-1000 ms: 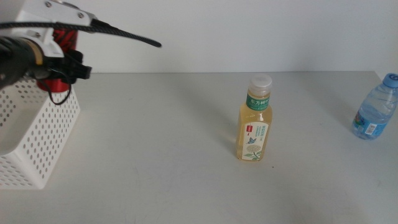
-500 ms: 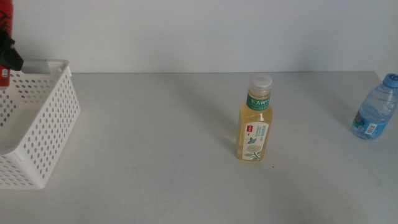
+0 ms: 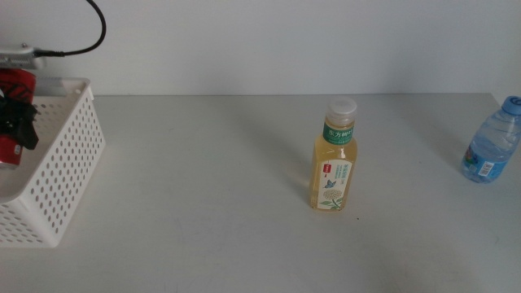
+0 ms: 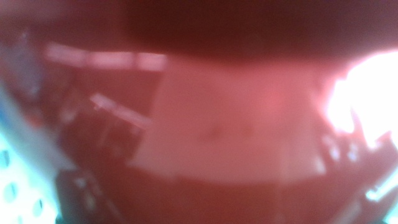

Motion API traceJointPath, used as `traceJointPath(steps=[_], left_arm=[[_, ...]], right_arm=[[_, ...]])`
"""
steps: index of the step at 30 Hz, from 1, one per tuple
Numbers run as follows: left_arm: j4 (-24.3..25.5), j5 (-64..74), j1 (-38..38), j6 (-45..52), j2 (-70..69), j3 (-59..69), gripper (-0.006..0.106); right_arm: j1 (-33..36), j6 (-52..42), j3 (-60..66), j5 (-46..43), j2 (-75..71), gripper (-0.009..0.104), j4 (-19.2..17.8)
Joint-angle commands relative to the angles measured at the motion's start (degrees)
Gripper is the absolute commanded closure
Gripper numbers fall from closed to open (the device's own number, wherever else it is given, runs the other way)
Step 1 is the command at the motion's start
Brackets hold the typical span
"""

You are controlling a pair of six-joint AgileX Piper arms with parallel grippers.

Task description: Use arms to grab the bottles and put them into the dustbin to the left of the table.

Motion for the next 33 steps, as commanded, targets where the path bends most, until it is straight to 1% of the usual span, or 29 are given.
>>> traceJointPath(steps=[1,5,7,10,13,18,21,22,25,28,31,33], left_arm=[[0.2,-2.6,0.2,-2.0,-1.5,-2.3,0.102],[1.2,-3.2,0.2,-3.2,1.4,-2.3,0.099],[1.2,-3.2,0.2,-3.2,2.6,-2.3,0.094],[1.5,-2.7,0.2,-3.2,4.2,-2.2,0.081],[1.8,-2.1,0.1,-3.1,4.8,-2.1,0.062],[1.9,-1.9,0.1,-3.2,5.2,-2.1,0.024],[1.9,-1.1,0.1,-4.4,4.1,-2.7,0.009],[1.9,-0.6,0.1,-5.1,3.6,-3.1,0.007],[1.5,0.5,0.0,-7.2,0.3,-3.9,0.007],[-0.3,1.1,0.0,-7.2,-4.1,-3.9,0.007],[-3.7,3.6,-0.8,-5.1,-8.9,-3.7,0.007],[-7.6,3.1,-2.9,-3.2,-12.9,-1.8,0.007]], right_arm=[[-0.4,-0.7,-0.1,-3.5,-1.2,0.01,-0.7],[-0.4,-0.7,-0.1,-3.5,-1.2,0.01,-0.7],[-0.4,-0.7,-0.1,-3.5,-1.2,0.01,-0.7],[-0.4,-0.7,-0.1,-3.5,-1.2,0.01,-0.7],[-0.4,-0.7,-0.1,-3.5,-1.2,0.01,-0.7],[-0.4,-0.7,-0.1,-3.5,-1.2,0.01,-0.7],[-0.4,-0.7,-0.1,-3.5,-1.2,0.01,-0.7],[-0.4,-0.7,-0.1,-3.5,-1.2,0.01,-0.7],[-0.4,-0.7,-0.1,-3.5,-1.2,0.01,-0.7],[-0.4,-0.7,-0.1,-3.5,-1.2,0.01,-0.7],[-0.4,-0.7,-0.1,-3.5,-1.2,0.01,-0.7],[-0.4,-0.7,-0.1,-3.5,-1.2,0.01,-0.7]])
